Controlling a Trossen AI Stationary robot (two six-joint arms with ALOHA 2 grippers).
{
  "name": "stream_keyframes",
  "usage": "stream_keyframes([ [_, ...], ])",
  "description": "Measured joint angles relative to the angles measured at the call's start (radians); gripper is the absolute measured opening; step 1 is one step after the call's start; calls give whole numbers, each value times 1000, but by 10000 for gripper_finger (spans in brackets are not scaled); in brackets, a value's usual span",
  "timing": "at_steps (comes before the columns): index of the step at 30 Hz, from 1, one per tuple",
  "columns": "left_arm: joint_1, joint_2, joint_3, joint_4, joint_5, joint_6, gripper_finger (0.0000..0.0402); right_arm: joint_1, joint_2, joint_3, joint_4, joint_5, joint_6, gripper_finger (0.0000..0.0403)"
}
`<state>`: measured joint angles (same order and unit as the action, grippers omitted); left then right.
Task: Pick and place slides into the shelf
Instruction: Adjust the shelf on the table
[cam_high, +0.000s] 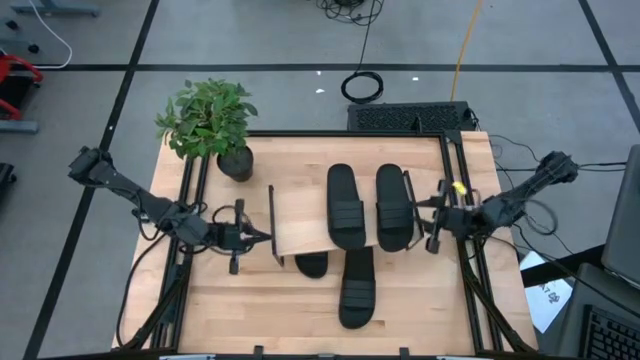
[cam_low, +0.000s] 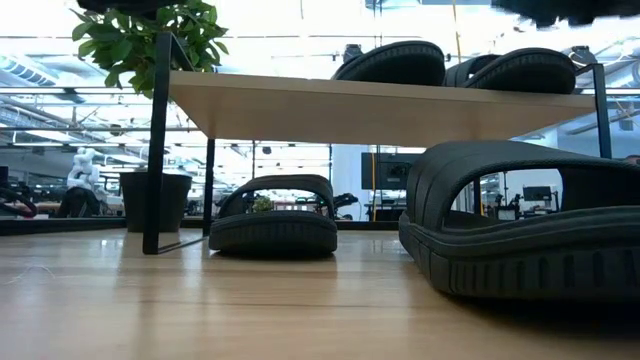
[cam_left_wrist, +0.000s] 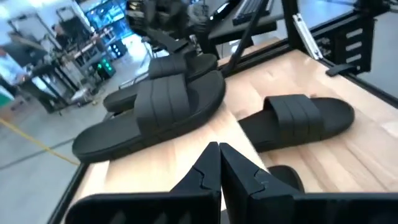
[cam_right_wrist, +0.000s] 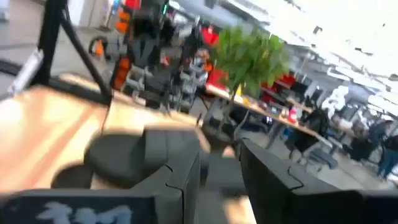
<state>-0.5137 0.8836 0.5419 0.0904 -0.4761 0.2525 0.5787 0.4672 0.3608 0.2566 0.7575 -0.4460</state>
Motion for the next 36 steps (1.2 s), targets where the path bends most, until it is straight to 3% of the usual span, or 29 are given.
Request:
stream_keyframes([
  [2, -33, 1, 0, -6, -36, 28, 0, 11, -6, 94, -94, 1, -3, 105],
  [6, -88, 0, -18, 5, -128, 65, 0, 9, -5, 322, -480, 29, 107, 104],
  [10, -102, 2, -126, 182, -124, 177, 0, -12, 0, 516, -870, 40, 273, 87],
  [14, -85, -4, -214, 334, -104, 228, 1, -37, -2, 683, -1369, 227, 664, 37],
  [17, -78, -14, -232, 356, -111, 196, 0, -50, -3, 726, -1661, 98, 980, 7],
  [19, -75, -15, -233, 357, -121, 173, 2, -52, -1, 686, -1695, -24, 1077, 7],
  [22, -76, -15, -229, 357, -127, 167, 7, -51, 0, 567, -1633, -139, 1100, 1],
  [27, -76, -15, -226, 397, -128, 191, 8, -52, 0, 374, -1534, -159, 1216, 2],
  [36, -77, -14, -226, 425, -134, 183, 10, -58, 49, 342, -1247, -209, 1243, 1],
])
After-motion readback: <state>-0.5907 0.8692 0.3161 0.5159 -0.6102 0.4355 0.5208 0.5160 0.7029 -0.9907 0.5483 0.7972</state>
